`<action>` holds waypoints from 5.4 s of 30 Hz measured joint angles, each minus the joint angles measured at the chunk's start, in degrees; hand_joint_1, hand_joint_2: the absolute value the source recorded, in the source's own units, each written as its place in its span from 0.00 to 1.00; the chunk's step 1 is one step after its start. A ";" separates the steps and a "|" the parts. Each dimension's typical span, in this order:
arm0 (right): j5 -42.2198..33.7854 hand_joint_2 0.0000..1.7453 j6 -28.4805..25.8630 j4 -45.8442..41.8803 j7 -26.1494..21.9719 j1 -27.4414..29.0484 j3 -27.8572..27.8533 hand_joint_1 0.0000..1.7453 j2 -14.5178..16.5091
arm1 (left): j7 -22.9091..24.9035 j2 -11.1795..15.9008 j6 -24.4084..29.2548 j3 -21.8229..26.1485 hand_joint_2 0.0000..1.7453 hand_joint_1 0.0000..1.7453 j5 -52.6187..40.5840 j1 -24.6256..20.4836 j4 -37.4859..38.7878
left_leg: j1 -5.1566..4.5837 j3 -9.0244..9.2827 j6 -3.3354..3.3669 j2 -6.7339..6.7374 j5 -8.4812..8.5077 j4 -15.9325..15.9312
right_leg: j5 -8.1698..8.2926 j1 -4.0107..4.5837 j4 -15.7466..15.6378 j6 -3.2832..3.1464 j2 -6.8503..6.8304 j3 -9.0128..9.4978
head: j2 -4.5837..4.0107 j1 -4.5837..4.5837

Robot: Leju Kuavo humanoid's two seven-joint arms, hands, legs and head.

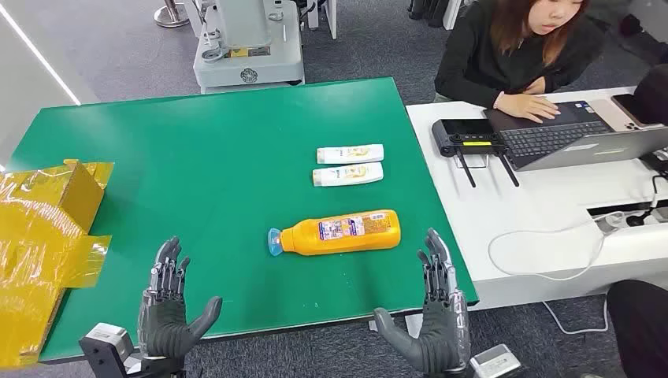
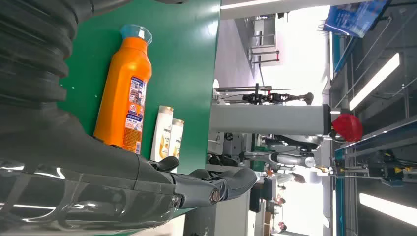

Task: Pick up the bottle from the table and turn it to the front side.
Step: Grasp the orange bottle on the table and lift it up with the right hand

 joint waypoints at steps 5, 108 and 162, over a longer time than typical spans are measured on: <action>0.32 1.00 -0.09 0.23 -0.03 -0.10 0.00 0.00 0.00 | 0.02 -0.03 -0.03 0.04 1.00 0.00 -0.28 -0.01 0.00 | 0.00 0.00 0.00 0.00 0.00 0.00 | 0.00 0.00 0.00 0.00 0.00 0.00 | 0.00 0.01; 37.80 1.00 61.50 78.96 26.04 -74.68 45.58 0.00 3.91 | 7.23 -3.98 -25.45 -0.15 1.00 0.00 16.18 -23.29 28.61 | -0.02 0.11 0.19 0.39 0.25 0.12 | 0.40 -0.01 0.06 0.04 0.33 0.02 | 0.00 0.01; 33.27 1.00 32.11 48.24 25.52 -43.01 19.56 1.00 -14.62 | 6.69 -3.11 -19.95 1.83 1.00 0.00 12.17 -14.57 23.06 | 0.25 1.14 0.29 0.26 -0.09 0.10 | 0.18 0.23 -0.42 0.21 0.16 1.22 | 0.00 0.02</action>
